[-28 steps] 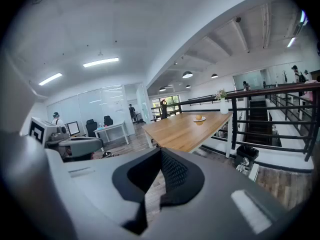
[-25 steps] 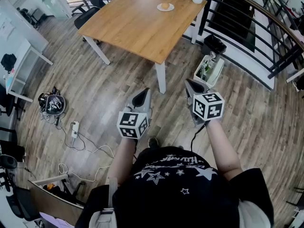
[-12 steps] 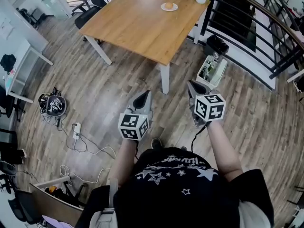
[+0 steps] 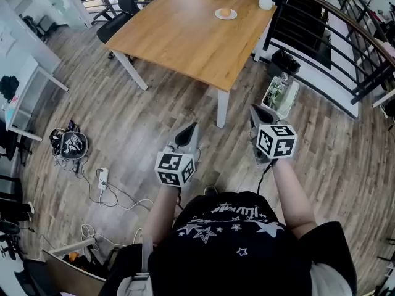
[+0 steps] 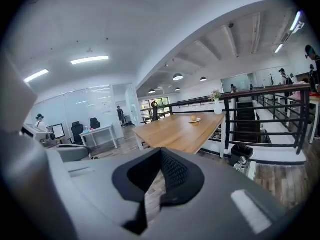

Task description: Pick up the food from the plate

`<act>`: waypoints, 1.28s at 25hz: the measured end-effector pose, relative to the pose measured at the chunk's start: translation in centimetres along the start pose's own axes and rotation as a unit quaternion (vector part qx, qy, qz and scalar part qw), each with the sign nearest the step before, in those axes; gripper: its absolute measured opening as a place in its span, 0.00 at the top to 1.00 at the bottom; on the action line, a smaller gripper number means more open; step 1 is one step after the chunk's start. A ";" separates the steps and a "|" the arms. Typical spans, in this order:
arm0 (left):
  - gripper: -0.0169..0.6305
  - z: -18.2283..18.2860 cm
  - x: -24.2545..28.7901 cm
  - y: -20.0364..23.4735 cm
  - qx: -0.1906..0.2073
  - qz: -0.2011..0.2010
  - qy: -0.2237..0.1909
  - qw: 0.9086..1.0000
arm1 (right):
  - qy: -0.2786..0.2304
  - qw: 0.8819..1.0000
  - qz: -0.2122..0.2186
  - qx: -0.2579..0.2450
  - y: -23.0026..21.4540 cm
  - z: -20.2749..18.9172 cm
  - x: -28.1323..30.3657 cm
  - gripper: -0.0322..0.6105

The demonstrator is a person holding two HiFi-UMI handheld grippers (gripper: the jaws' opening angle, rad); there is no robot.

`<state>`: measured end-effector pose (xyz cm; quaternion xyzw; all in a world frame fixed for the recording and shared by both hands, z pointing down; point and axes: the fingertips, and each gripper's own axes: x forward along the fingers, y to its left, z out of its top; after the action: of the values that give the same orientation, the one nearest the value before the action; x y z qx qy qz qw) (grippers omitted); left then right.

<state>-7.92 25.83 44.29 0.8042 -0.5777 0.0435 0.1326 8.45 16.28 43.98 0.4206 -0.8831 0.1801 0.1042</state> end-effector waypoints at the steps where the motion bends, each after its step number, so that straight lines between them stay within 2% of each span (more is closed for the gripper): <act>1: 0.97 -0.2 -0.2 0.4 -0.001 -0.007 0.001 1.000 | -0.002 1.000 -0.005 -0.001 0.2 0.0 0.1 0.95; 4: 0.97 -1.0 -0.5 1.4 0.000 -0.021 0.009 1.000 | 0.001 1.000 -0.019 0.004 -0.1 -0.5 0.4 0.95; 9: 0.97 -1.5 0.0 2.6 -0.011 -0.023 0.018 1.000 | 0.012 0.999 -0.029 0.010 -0.8 -1.1 0.7 0.95; 16: 0.97 -2.1 3.0 3.0 -0.014 -0.027 0.029 0.999 | 0.032 0.999 -0.022 0.004 -2.4 -2.1 4.2 0.95; 25: 0.97 0.7 11.8 7.8 -0.004 0.002 0.036 0.999 | 0.024 1.000 0.006 0.013 -7.6 2.7 14.5 0.95; 32: 0.97 3.4 19.4 10.2 -0.015 0.027 0.043 0.999 | 0.017 0.999 0.023 0.023 -13.1 8.1 21.6 0.95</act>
<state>-11.40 4.09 47.02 0.7836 -0.5936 0.0734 0.1680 4.97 -9.86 46.85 0.3997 -0.8861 0.2097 0.1055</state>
